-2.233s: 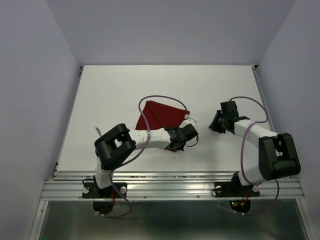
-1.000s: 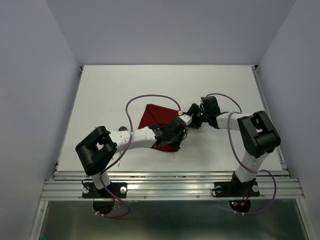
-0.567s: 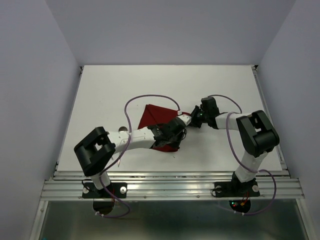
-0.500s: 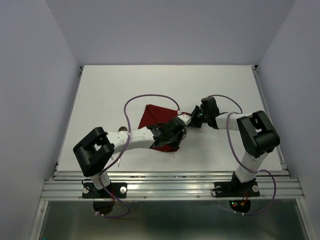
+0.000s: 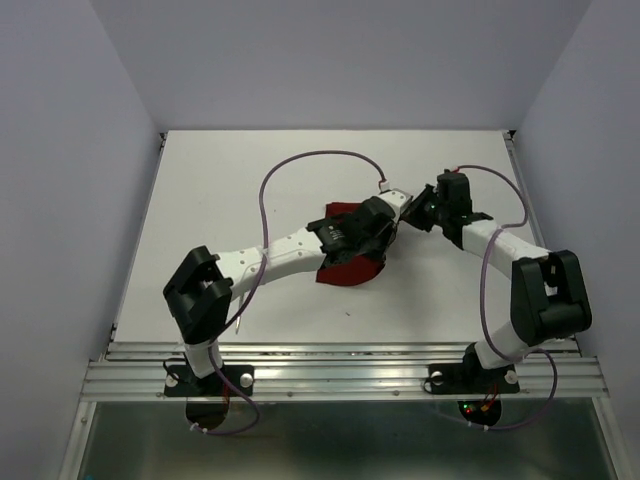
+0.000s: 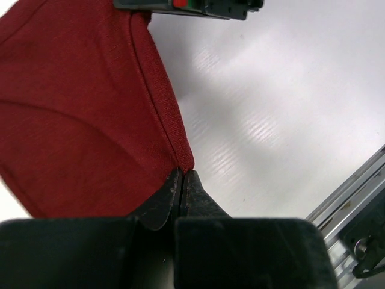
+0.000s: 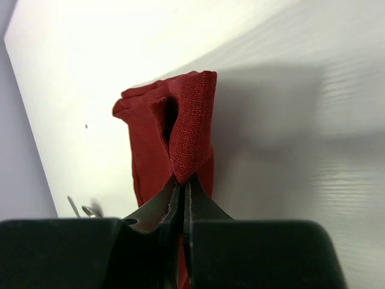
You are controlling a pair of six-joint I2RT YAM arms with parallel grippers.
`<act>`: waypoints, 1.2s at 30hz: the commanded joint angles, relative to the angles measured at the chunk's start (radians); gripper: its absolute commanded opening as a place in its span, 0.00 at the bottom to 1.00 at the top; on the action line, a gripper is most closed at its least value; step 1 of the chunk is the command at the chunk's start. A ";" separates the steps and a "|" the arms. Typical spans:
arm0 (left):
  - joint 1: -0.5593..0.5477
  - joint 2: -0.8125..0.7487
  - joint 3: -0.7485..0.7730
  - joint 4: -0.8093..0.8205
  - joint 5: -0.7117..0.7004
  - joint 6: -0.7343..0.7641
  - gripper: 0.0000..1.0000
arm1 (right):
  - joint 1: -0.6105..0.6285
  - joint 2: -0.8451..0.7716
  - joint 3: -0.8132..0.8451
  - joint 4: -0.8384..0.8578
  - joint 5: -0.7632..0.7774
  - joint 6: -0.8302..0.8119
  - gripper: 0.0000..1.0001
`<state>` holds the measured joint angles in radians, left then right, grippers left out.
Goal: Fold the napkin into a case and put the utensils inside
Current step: Turn over the upper triangle folded napkin at the center of the board.
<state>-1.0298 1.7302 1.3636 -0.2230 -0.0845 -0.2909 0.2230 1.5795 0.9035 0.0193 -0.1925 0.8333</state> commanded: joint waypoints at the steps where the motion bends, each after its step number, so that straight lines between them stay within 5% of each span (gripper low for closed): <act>1: -0.004 0.035 0.112 -0.058 0.017 0.058 0.00 | -0.051 -0.104 0.038 -0.066 0.096 -0.068 0.01; 16: -0.018 0.086 0.296 -0.121 0.183 0.052 0.00 | -0.093 -0.453 0.032 -0.350 0.370 -0.194 0.01; 36: -0.207 0.174 0.646 -0.299 0.296 0.032 0.00 | -0.093 -0.802 0.239 -0.835 0.752 -0.318 0.01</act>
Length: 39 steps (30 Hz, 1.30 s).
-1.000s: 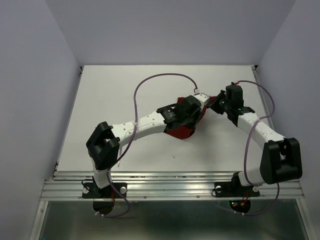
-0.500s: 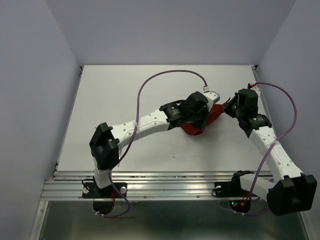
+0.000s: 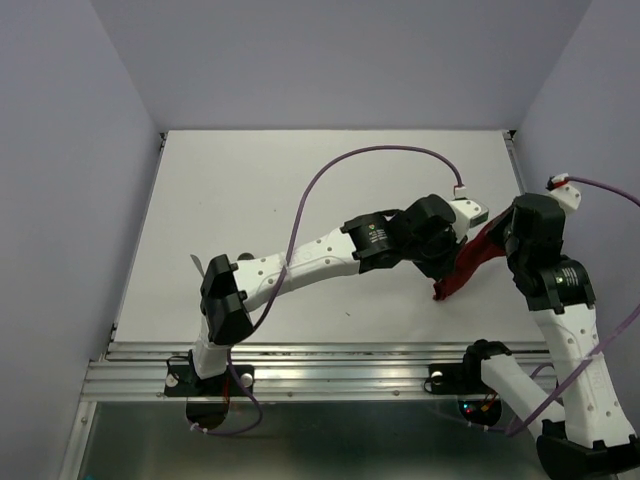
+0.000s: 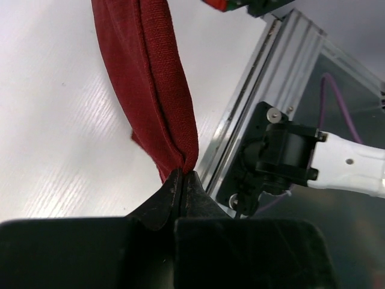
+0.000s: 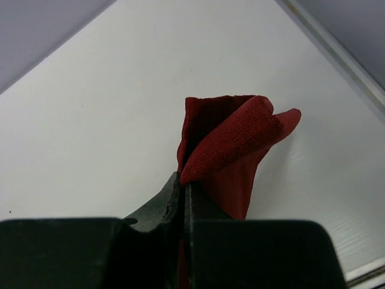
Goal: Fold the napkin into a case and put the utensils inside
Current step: Turn over the upper triangle folded napkin at the center of the board.
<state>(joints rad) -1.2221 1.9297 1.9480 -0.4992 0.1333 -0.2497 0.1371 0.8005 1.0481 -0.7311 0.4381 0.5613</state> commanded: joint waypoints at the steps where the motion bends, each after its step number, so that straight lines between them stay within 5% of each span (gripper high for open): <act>1: -0.016 -0.026 0.055 -0.013 0.089 -0.019 0.00 | -0.007 -0.018 0.111 -0.117 0.126 -0.055 0.01; 7: -0.017 -0.017 -0.009 0.080 0.157 -0.063 0.00 | -0.007 0.106 0.253 -0.142 0.090 -0.115 0.01; 12: 0.021 -0.049 -0.125 0.214 0.186 -0.089 0.00 | -0.007 0.319 0.312 -0.047 -0.085 -0.181 0.01; 21: 0.285 -0.175 -0.594 0.491 0.319 -0.143 0.00 | 0.096 0.833 0.487 0.183 -0.258 -0.182 0.01; 28: 0.369 -0.210 -0.765 0.544 0.324 -0.138 0.00 | 0.219 1.133 0.702 0.194 -0.285 -0.170 0.01; 39: 0.397 -0.265 -0.952 0.619 0.313 -0.192 0.00 | 0.301 1.261 0.736 0.203 -0.323 -0.156 0.01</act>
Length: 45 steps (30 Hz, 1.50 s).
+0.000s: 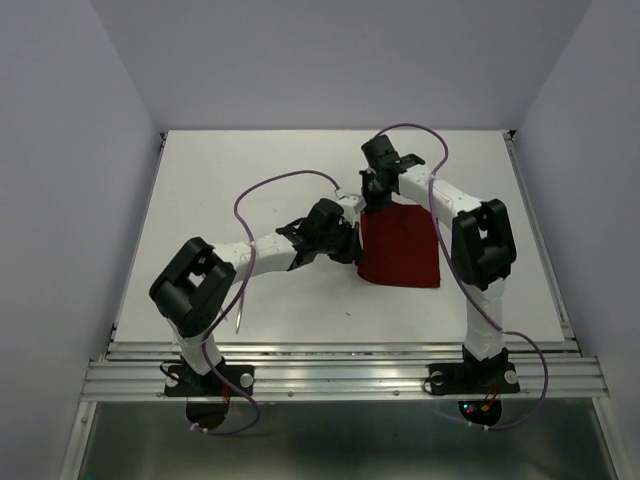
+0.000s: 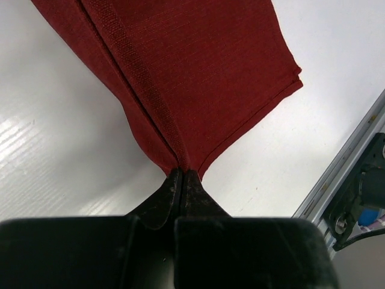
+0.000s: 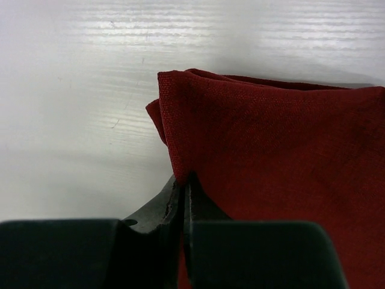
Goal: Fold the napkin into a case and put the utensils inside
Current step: Turn over the upper triangle folded napkin at the center of the board.
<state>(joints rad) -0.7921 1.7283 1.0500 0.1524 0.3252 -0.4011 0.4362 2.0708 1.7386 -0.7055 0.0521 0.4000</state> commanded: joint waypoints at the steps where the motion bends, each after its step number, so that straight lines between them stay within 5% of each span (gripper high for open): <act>1: -0.032 -0.070 -0.080 -0.027 0.123 -0.053 0.00 | 0.003 -0.008 0.041 0.181 0.064 0.007 0.01; 22: -0.033 -0.092 -0.231 0.032 0.084 -0.077 0.00 | 0.122 0.014 -0.065 0.247 0.049 0.069 0.01; 28: -0.033 -0.098 -0.246 0.015 0.064 -0.084 0.22 | 0.141 0.032 -0.067 0.270 0.014 0.086 0.01; 30: -0.032 -0.105 -0.255 0.010 0.058 -0.087 0.36 | 0.141 0.038 -0.065 0.278 0.000 0.091 0.02; 34: -0.033 -0.122 -0.265 -0.005 0.046 -0.090 0.53 | 0.150 0.051 -0.063 0.293 -0.043 0.097 0.15; 37: -0.032 -0.142 -0.266 -0.026 0.028 -0.093 0.69 | 0.159 0.055 -0.070 0.308 -0.085 0.100 0.35; 41: -0.032 -0.189 -0.254 -0.069 -0.003 -0.093 0.69 | 0.159 0.045 -0.076 0.316 -0.123 0.106 0.54; 45: -0.030 -0.265 -0.228 -0.131 -0.061 -0.093 0.69 | 0.159 -0.006 -0.074 0.316 -0.123 0.106 0.63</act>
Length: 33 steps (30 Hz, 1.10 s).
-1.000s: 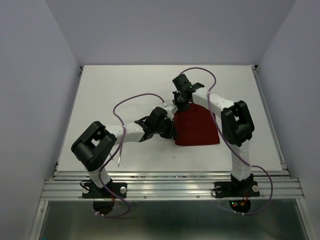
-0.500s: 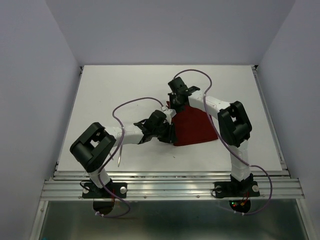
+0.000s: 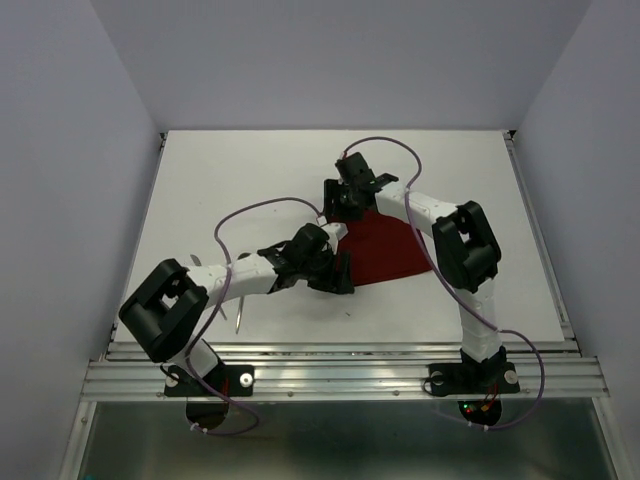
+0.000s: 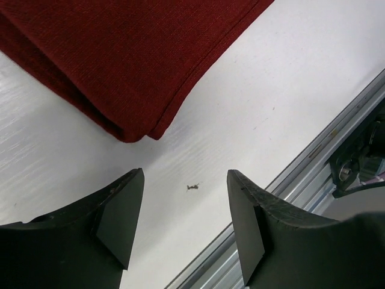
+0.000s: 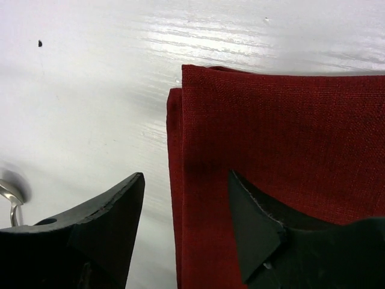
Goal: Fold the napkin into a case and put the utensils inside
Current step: Turn over the upper triangle folded napkin at the center of the board.
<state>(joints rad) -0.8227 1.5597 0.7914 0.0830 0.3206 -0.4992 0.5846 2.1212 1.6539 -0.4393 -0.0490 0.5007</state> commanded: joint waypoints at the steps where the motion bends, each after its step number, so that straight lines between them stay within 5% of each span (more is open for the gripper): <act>1: 0.003 -0.111 0.046 -0.074 -0.070 0.007 0.68 | 0.011 -0.070 0.009 0.050 -0.005 0.006 0.64; 10: 0.097 -0.248 0.118 -0.178 -0.111 0.053 0.60 | -0.055 -0.253 -0.091 0.054 0.136 0.028 0.68; 15: 0.184 -0.237 0.146 -0.154 -0.132 0.007 0.50 | -0.192 -0.381 -0.302 0.091 0.143 0.048 0.38; 16: 0.216 -0.204 0.172 -0.155 -0.140 -0.008 0.39 | -0.207 -0.395 -0.330 0.093 0.147 0.047 0.27; 19: 0.270 -0.114 0.227 -0.163 -0.146 -0.059 0.15 | -0.245 -0.446 -0.426 0.091 0.173 0.039 0.16; 22: 0.322 -0.041 0.285 -0.163 -0.143 -0.081 0.00 | -0.246 -0.490 -0.505 0.090 0.182 0.029 0.08; 33: 0.353 0.290 0.532 -0.181 -0.124 -0.075 0.00 | -0.246 -0.570 -0.741 0.123 0.126 0.051 0.01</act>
<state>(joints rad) -0.4648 1.8153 1.2339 -0.0986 0.1902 -0.5694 0.3382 1.6009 0.9714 -0.3641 0.0948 0.5396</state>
